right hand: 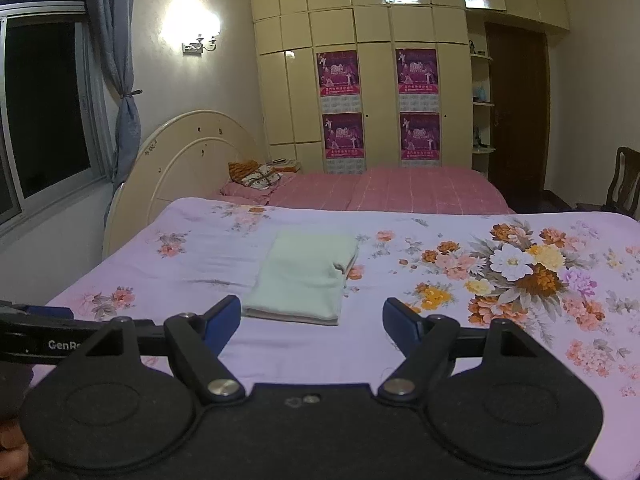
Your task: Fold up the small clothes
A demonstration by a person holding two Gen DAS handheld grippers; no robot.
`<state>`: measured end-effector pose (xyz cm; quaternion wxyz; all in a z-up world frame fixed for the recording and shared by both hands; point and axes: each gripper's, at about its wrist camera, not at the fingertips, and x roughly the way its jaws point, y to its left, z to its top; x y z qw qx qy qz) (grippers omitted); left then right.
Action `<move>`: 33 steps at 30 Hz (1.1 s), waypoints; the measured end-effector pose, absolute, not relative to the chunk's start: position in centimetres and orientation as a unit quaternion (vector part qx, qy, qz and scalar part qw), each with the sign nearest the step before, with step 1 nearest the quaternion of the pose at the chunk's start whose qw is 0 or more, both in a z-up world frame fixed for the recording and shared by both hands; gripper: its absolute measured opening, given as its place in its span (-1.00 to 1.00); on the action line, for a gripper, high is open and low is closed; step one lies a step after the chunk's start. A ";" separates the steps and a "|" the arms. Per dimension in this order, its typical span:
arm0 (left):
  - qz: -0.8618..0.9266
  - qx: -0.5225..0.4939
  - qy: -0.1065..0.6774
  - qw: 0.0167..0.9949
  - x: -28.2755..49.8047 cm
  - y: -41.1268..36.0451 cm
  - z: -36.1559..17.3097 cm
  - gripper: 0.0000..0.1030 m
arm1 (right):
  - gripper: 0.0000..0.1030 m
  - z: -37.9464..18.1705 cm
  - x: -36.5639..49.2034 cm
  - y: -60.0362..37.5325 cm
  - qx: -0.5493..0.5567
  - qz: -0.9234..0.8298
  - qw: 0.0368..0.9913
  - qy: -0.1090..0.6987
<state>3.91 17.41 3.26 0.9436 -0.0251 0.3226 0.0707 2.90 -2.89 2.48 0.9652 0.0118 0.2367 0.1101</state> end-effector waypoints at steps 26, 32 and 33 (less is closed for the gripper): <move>0.082 -0.027 0.316 0.945 3.3 17.0 3.5 1.00 | 0.51 1.6 2.4 -2.9 0.007 0.101 0.963 0.249; 0.080 -0.025 0.314 0.946 3.3 16.6 3.6 1.00 | 0.51 1.8 2.6 -2.9 0.006 0.104 0.963 0.249; 0.079 -0.025 0.314 0.946 3.3 16.6 3.7 1.00 | 0.51 1.8 2.6 -3.0 0.006 0.103 0.963 0.248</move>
